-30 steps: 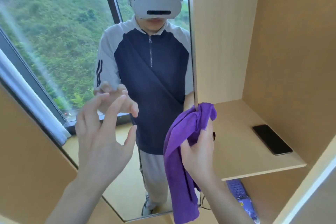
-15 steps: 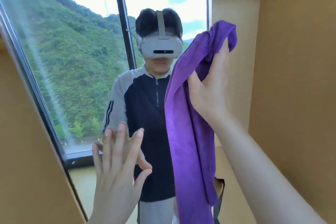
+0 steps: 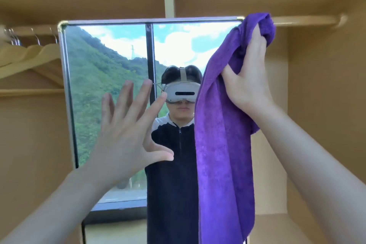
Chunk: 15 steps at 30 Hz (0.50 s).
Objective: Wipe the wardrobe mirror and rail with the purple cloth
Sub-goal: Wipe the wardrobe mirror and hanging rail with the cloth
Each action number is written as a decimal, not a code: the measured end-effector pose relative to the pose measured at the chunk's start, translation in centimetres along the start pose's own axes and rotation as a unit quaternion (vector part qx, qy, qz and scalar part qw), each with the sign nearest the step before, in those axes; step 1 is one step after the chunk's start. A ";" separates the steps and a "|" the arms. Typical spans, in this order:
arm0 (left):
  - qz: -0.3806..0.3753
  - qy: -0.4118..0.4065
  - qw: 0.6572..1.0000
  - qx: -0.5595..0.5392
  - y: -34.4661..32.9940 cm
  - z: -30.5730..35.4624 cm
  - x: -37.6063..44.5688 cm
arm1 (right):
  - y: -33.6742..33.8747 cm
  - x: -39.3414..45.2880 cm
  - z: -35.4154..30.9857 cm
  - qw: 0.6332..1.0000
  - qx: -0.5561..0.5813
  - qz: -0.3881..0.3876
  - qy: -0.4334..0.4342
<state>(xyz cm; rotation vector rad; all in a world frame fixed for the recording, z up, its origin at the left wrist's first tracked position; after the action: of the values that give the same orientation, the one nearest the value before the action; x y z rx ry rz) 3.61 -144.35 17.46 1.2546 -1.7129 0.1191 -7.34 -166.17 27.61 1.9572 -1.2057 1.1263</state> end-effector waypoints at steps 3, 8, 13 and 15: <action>0.008 -0.001 1.000 0.017 1.7 -2.8 3.0 | 0.0 1.7 -1.4 0.999 -0.034 -0.006 0.024; 0.073 0.123 0.989 0.034 6.7 -10.8 4.7 | -0.9 4.2 -5.0 0.974 -0.197 -0.011 0.114; 0.070 0.125 0.989 -0.042 7.7 -13.8 5.3 | -3.4 4.0 -8.1 0.922 -0.356 0.012 0.155; 0.080 0.111 0.989 -0.058 7.8 -13.7 5.5 | -5.6 2.8 -9.4 0.913 -0.359 -0.007 0.195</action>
<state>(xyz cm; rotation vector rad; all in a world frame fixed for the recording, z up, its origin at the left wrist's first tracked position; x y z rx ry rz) 6.28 -136.66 31.97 0.9796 -1.5999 0.2417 -4.98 -157.48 34.38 1.1199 -1.1568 0.8370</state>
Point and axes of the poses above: each hand's wrist, its own x-axis towards the middle knuckle, its own y-axis out of the back of the hand, z = x × y, the point moved 8 cm from there along x, towards the middle knuckle, and after that the axes turned 14 degrees about -y, right-handed, at the moved point
